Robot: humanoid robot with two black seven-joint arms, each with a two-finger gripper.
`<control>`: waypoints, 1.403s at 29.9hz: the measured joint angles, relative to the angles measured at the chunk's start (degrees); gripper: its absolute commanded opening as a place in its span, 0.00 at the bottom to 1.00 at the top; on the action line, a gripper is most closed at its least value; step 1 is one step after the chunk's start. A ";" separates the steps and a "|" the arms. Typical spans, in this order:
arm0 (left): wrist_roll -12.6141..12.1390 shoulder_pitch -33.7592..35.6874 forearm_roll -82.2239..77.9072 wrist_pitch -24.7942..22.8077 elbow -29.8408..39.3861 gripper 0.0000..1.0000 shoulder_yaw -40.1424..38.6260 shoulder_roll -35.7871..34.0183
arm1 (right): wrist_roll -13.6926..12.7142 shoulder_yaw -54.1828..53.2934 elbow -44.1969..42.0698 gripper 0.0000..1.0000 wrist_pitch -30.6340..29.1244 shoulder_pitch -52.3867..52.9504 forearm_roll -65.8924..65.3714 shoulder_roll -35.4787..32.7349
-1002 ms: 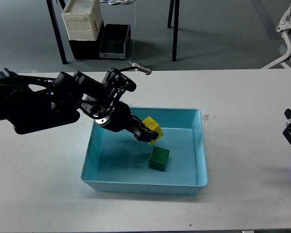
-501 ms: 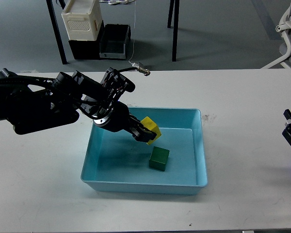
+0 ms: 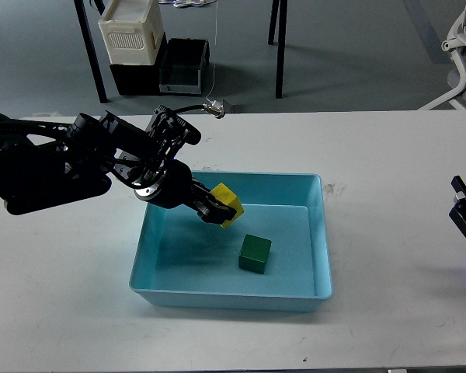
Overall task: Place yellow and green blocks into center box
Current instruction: 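Lower the yellow cube beside the green cube and open the left gripper, then raise the left gripper up and away from the box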
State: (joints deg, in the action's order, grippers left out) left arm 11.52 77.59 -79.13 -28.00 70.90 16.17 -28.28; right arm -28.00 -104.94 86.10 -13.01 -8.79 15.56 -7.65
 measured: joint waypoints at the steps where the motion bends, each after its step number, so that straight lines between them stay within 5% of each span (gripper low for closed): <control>1: -0.02 0.00 -0.12 0.00 0.30 0.22 0.00 -0.19 | 0.00 0.00 0.01 1.00 0.00 0.00 0.00 0.00; 4: 0.10 -0.10 0.29 0.00 0.54 0.72 -0.35 -0.03 | 0.00 -0.03 0.03 1.00 0.00 0.00 -0.01 -0.03; 6: 0.29 -0.47 0.91 0.00 0.53 0.88 -0.58 0.50 | 0.00 -0.05 0.03 1.00 0.00 0.00 -0.01 -0.03; 22: 0.44 -2.09 4.72 0.00 -0.87 0.94 -2.84 -0.08 | 0.00 -0.09 0.04 1.00 0.00 0.05 -0.01 -0.07; 36: 0.31 -4.27 28.32 0.00 -1.27 0.94 -28.57 -6.45 | 0.00 -0.10 0.19 1.00 0.00 0.52 -0.01 -1.00; 42: 0.17 -8.39 38.55 0.14 -7.07 0.96 -38.26 -5.89 | 0.00 -0.09 -0.04 1.00 0.04 2.89 -2.82 -1.23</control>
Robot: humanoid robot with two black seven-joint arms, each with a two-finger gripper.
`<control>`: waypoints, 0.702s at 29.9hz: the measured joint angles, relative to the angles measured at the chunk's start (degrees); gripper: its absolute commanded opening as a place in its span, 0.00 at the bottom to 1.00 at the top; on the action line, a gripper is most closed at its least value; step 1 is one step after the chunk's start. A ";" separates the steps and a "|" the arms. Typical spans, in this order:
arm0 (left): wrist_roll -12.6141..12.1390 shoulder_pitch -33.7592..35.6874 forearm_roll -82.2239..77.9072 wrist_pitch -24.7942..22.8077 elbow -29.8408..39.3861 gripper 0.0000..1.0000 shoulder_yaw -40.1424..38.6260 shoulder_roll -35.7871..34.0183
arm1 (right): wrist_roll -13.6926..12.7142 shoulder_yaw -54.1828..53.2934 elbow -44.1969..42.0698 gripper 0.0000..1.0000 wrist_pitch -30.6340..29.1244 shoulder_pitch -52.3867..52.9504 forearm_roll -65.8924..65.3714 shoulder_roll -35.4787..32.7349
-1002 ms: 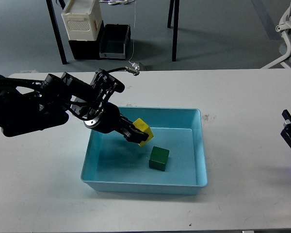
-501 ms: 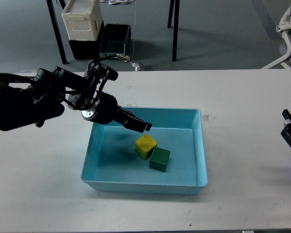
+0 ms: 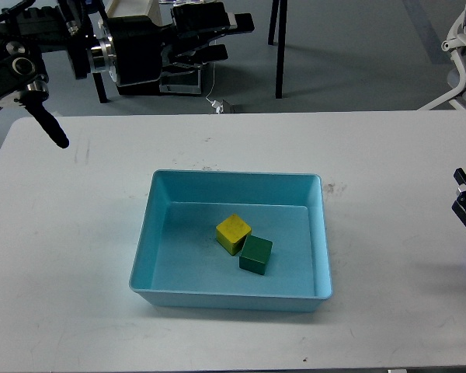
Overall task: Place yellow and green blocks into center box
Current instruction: 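Raise the left gripper up and away from the box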
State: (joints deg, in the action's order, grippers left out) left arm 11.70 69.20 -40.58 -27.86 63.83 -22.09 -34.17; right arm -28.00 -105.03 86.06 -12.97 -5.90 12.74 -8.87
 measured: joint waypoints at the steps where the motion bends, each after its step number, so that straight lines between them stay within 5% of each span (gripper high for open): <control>1: 0.00 -0.71 1.82 0.44 -1.32 0.97 -1.79 0.51 | 0.00 -0.13 -0.06 1.00 0.01 0.79 -0.89 0.00; 10: 0.26 -6.81 23.72 1.55 -6.09 0.99 -19.02 5.29 | 0.00 -1.02 -1.05 1.00 0.26 4.48 -2.83 0.47; 21: -0.19 -24.95 36.20 -0.13 -5.83 1.00 -48.93 11.89 | 0.00 -2.29 -0.91 1.00 0.20 4.51 -2.18 0.75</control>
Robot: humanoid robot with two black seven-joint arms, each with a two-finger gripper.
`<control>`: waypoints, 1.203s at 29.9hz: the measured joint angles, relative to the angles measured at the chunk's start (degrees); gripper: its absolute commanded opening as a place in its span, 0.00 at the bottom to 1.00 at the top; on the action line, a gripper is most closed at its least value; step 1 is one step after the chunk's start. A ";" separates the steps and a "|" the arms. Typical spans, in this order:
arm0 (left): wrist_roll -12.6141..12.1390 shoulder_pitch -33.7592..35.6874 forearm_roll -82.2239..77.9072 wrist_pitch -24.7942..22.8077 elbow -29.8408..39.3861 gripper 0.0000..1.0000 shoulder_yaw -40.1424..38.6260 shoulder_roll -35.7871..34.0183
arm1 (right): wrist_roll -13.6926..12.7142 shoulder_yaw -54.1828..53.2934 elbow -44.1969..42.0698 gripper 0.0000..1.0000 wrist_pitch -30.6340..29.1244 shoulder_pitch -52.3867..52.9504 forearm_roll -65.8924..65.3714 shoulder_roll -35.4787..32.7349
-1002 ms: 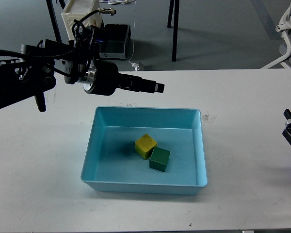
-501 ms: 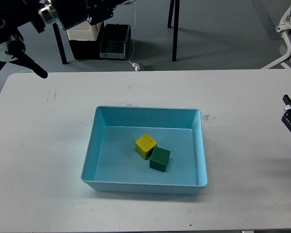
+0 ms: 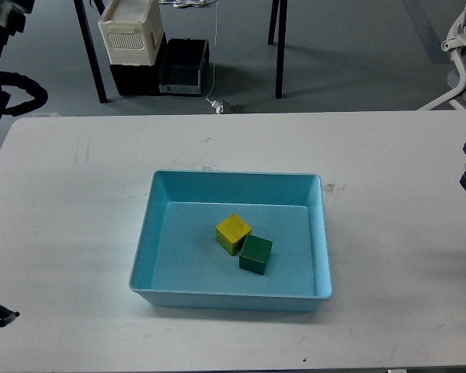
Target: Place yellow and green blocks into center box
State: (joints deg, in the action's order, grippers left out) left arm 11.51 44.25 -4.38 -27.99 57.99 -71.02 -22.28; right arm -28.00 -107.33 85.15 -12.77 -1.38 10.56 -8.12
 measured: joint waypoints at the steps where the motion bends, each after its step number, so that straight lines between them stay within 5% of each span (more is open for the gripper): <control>1: -0.11 -2.55 0.14 -0.01 0.38 1.00 -2.79 0.93 | 0.00 -0.01 0.01 1.00 -0.01 -0.07 0.04 0.19; 12: -3.01 -34.26 2.53 -0.02 19.36 1.00 -24.13 16.93 | 0.00 -0.53 2.56 1.00 -0.01 -4.95 0.08 4.91; 21: -6.87 -52.55 5.87 -0.02 31.59 1.00 -24.45 22.24 | 0.00 0.39 6.04 1.00 -1.41 -11.23 0.03 7.29; 36: -5.63 -71.14 13.54 -0.01 36.60 1.00 -18.93 22.28 | 0.00 0.93 10.53 1.00 -7.20 -19.39 -0.01 7.35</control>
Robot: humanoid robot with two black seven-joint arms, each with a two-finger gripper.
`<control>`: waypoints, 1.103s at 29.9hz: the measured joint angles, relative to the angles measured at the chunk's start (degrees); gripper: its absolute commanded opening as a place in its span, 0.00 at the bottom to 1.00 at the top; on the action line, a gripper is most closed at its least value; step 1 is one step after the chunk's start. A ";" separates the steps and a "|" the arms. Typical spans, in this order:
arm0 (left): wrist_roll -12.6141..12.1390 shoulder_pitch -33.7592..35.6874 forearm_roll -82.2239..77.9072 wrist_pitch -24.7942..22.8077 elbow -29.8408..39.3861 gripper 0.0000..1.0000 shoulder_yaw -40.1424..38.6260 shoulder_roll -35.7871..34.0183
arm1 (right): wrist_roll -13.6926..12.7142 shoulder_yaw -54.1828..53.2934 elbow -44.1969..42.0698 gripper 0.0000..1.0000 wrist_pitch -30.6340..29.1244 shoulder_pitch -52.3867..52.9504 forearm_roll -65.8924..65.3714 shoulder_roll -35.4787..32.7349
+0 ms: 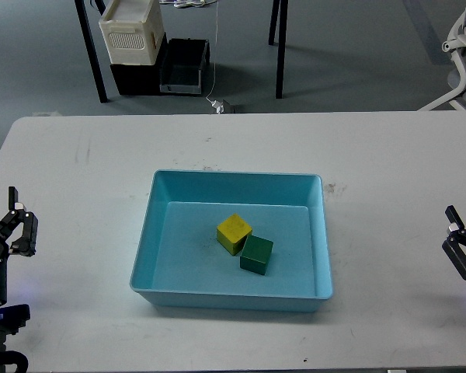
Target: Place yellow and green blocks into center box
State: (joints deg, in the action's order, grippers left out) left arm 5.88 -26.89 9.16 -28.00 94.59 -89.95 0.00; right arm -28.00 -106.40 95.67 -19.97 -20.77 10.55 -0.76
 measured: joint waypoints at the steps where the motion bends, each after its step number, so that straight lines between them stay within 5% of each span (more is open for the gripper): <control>1: 0.26 -0.88 0.75 0.00 0.05 1.00 1.47 0.00 | 0.00 0.07 0.19 1.00 -0.71 -0.29 0.00 0.04; 33: 0.68 -2.42 1.92 0.00 1.30 1.00 5.32 0.00 | 0.00 0.37 -0.05 1.00 -3.01 0.02 -0.71 0.76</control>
State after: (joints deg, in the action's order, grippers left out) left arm 6.56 -29.31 11.08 -28.00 95.89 -84.64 0.00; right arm -28.00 -106.03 95.62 -22.98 -20.75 9.84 0.00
